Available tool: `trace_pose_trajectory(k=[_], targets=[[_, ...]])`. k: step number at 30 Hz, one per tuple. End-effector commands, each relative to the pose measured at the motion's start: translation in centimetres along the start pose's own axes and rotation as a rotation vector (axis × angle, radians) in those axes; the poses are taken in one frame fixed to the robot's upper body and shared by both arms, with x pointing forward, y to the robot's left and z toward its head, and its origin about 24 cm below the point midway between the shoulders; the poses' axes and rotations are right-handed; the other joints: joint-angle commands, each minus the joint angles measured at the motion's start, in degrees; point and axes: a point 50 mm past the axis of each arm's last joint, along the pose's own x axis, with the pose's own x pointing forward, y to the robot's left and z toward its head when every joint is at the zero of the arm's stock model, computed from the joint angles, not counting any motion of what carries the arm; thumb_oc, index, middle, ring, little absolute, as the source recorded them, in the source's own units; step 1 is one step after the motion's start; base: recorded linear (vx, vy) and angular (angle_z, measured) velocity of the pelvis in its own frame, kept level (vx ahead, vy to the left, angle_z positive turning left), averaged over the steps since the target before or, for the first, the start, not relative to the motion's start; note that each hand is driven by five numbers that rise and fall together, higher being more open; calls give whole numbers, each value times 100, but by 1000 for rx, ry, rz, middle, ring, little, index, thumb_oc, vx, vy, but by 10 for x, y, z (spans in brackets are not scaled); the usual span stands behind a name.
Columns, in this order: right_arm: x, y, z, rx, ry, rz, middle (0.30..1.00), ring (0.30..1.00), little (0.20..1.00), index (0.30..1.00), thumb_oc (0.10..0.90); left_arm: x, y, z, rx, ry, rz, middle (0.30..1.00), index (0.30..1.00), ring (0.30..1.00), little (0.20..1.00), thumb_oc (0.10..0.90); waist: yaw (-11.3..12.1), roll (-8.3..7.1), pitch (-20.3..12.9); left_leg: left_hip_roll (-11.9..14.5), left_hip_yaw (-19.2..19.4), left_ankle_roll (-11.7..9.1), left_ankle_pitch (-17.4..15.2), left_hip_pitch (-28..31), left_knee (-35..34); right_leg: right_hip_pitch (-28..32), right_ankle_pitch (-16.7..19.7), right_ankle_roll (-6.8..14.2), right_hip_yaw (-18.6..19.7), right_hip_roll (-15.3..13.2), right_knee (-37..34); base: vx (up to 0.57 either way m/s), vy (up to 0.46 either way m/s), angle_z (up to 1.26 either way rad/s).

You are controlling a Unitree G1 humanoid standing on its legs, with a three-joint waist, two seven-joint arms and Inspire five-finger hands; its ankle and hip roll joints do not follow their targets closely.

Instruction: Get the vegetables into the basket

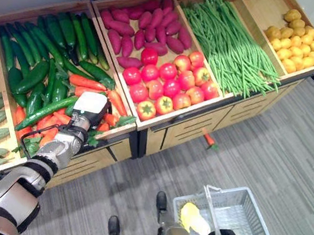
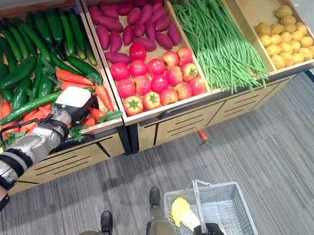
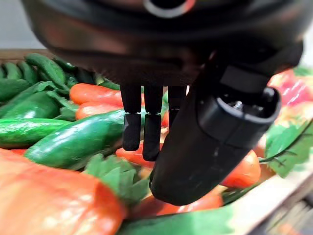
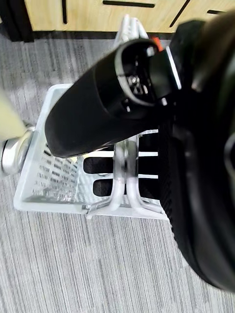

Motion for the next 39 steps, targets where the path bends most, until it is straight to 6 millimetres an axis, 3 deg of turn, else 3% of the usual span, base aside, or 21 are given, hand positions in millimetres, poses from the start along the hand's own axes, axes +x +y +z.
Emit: trace_pose_trajectory(k=[1, 8, 11, 12, 13, 14, 15, 16, 18, 19, 20, 31, 37, 39], targets=[[-2, 1, -3, 44, -23, 3, 300, 300, 300, 300, 400, 7, 83, 2, -103, -88, 426, 300, 300, 300, 300, 400, -12, 21, -70, 181, -353, -91, -186, -15, 13, 365, -484, 728, 238, -531, 16, 23, -4, 8], [-3, 6, -9, 33, -13, 14, 300, 300, 300, 300, 400, -11, 90, 3, -295, -76, 565, 300, 300, 300, 300, 400, -29, -9, -189, 161, -331, -87, -227, 71, 13, 423, -497, 726, 250, -542, 18, 6, 3, 2], [-4, 6, -10, 26, -12, 12, 300, 300, 300, 300, 400, -17, 90, 11, -543, -88, 636, 300, 300, 300, 300, 400, -54, -38, -253, 149, -317, -88, -234, 90, 13, 446, -498, 726, 266, -544, 14, 0, 0, 0], [-4, 6, -10, 25, -12, 11, 300, 300, 300, 300, 400, -17, 90, 11, -545, -87, 636, 300, 300, 300, 300, 400, -56, -31, -255, 149, -315, -88, -236, 92, 13, 447, -499, 726, 267, -543, 15, 19, 15, -5], [-3, 1, -8, 20, -19, -8, 300, 300, 300, 300, 400, -19, 87, 18, -843, -103, 645, 300, 300, 300, 300, 400, -86, -35, -292, 152, -299, -80, -222, 117, 13, 456, -489, 722, 284, -549, 14, 16, 12, -5], [-3, 1, -8, 20, -19, -8, 300, 300, 300, 300, 400, -19, 87, 18, -846, -103, 643, 300, 300, 300, 300, 400, -88, -31, -294, 153, -299, -80, -224, 119, 13, 457, -490, 722, 284, -547, 15, 30, 16, -8], [-3, -2, -8, 16, -21, -16, 300, 300, 300, 300, 400, -20, 82, 21, -1090, -126, 630, 300, 300, 300, 300, 400, -102, -34, -308, 148, -288, -80, -215, 137, 13, 471, -480, 718, 298, -550, 16, 17, 5, -6], [-3, -2, -8, 16, -21, -16, 300, 300, 300, 300, 400, -20, 83, 20, -1092, -127, 628, 300, 300, 300, 300, 400, -102, -30, -306, 150, -288, -81, -217, 141, 13, 475, -482, 718, 298, -549, 16, 25, 7, -7], [-4, -3, -8, 12, -23, -15, 300, 300, 300, 300, 400, -21, 77, 21, -1292, -144, 603, 300, 300, 300, 300, 400, -117, -23, -319, 149, -282, -82, -213, 159, 13, 484, -480, 716, 304, -549, 19, 28, 6, -5], [-4, -3, -9, 9, -29, -8, 300, 300, 300, 300, 400, -24, 65, 24, -1475, -150, 559, 300, 300, 300, 300, 400, -137, -22, -348, 161, -274, -83, -216, 184, 13, 497, -489, 711, 316, -547, 23, 49, 4, -1], [-4, -3, -11, 10, -22, -7, 300, 300, 300, 300, 400, -26, 58, 26, -1525, -153, 521, 300, 300, 300, 300, 400, -135, -15, -373, 167, -269, -82, -222, 204, 13, 518, -498, 711, 317, -548, 19, 50, -1, 0], [-7, 0, -23, 42, 13, 6, 300, 300, 300, 300, 400, -37, 40, 31, -1601, -172, 403, 300, 300, 300, 300, 400, -157, 11, -448, 135, -97, -15, -325, 512, 13, 653, -576, 729, 461, -547, 85, 21, 9, -3], [-6, -7, -20, 77, 4, -13, 300, 300, 300, 300, 400, -34, 48, 41, -1621, -250, 367, 300, 300, 300, 300, 400, -235, -110, -237, 16, 3, 72, -780, 75, 1156, 506, -605, 745, 707, -618, 407, -60, 56, -18], [-6, -10, -18, 100, -5, -27, 300, 300, 300, 300, 400, -31, 50, 48, -1661, -287, 350, 300, 300, 300, 300, 400, -353, -138, -123, -70, 240, 193, -915, 45, 1249, 264, -451, 901, 1006, -590, 610, -117, 180, -23]])
